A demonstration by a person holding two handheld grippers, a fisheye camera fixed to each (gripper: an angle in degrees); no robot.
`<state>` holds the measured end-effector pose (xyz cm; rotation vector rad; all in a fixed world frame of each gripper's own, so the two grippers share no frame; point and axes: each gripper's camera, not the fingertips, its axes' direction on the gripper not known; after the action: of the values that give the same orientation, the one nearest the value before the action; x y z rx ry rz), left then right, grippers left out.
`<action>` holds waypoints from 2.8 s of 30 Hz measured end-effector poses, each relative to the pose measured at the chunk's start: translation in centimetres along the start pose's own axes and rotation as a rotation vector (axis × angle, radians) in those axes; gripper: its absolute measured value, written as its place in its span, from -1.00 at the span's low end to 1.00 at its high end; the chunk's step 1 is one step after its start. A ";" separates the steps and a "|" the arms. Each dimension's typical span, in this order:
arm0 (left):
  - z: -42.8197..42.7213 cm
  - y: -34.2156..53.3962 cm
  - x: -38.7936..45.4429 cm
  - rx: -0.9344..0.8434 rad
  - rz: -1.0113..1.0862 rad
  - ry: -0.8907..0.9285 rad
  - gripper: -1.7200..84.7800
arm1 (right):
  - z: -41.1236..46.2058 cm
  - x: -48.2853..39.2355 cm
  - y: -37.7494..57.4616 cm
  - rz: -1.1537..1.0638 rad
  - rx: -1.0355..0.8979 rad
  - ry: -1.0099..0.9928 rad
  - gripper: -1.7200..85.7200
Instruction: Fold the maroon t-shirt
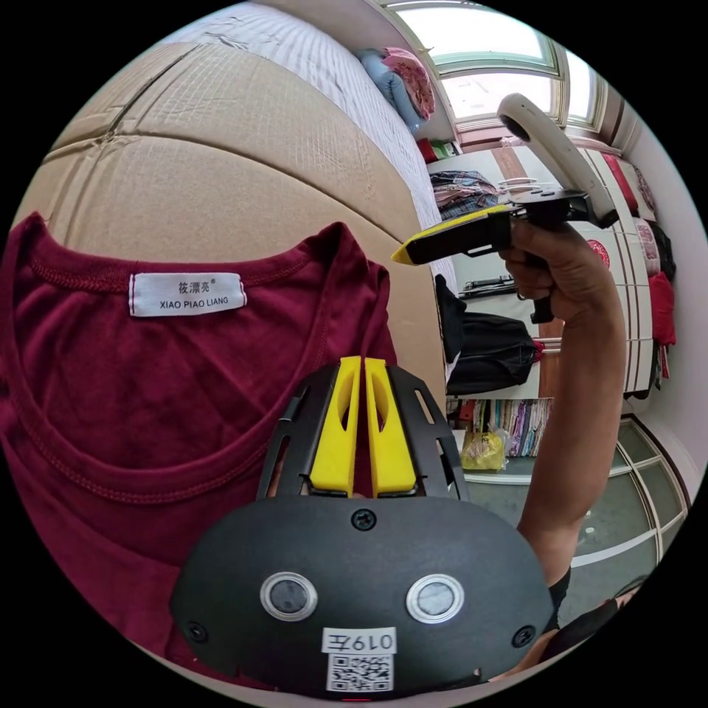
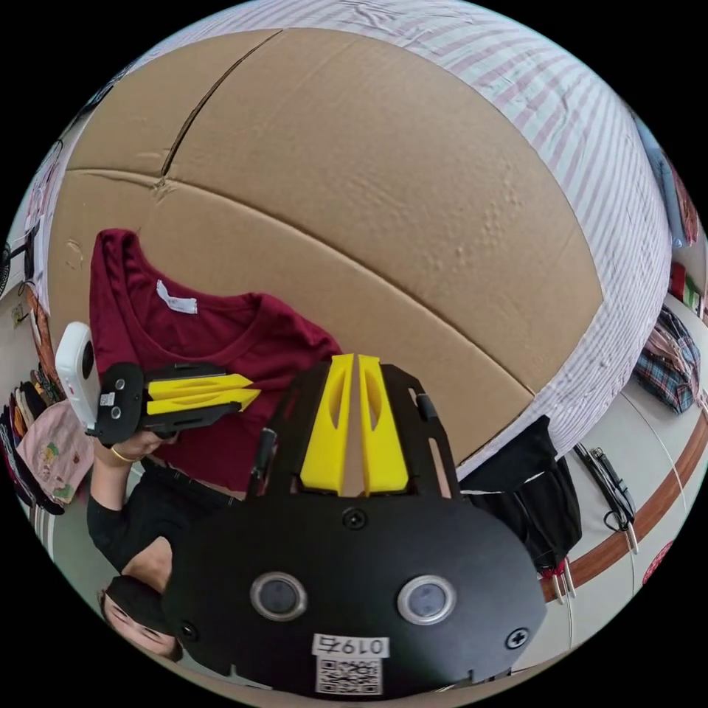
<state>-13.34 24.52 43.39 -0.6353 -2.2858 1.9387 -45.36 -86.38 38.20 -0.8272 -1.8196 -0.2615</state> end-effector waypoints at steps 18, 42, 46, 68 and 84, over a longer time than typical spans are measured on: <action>-2.4 -0.9 1.3 -0.016 0.044 -0.032 -0.93 | 40.2 1.6 46.7 -0.270 1.194 -0.028 -0.98; -4.6 -0.7 2.5 -0.240 0.228 -0.057 -0.93 | 95.8 -1.6 51.9 -0.735 0.774 1.295 -0.77; -4.7 -0.6 2.1 -0.240 0.216 -0.039 -0.92 | 101.1 0.2 52.0 -0.863 0.703 1.368 -0.77; -3.0 3.1 2.5 -0.252 0.223 -0.188 -0.92 | 114.8 10.6 51.8 -0.808 0.761 1.150 -0.84; 1.0 10.2 1.4 -0.235 0.182 -0.258 -0.93 | 110.8 18.3 53.5 -0.427 1.042 0.586 -0.97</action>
<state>-12.29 25.27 33.14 -0.6711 -2.7326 1.9442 -96.09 20.14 -1.38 0.3507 -1.2751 0.1764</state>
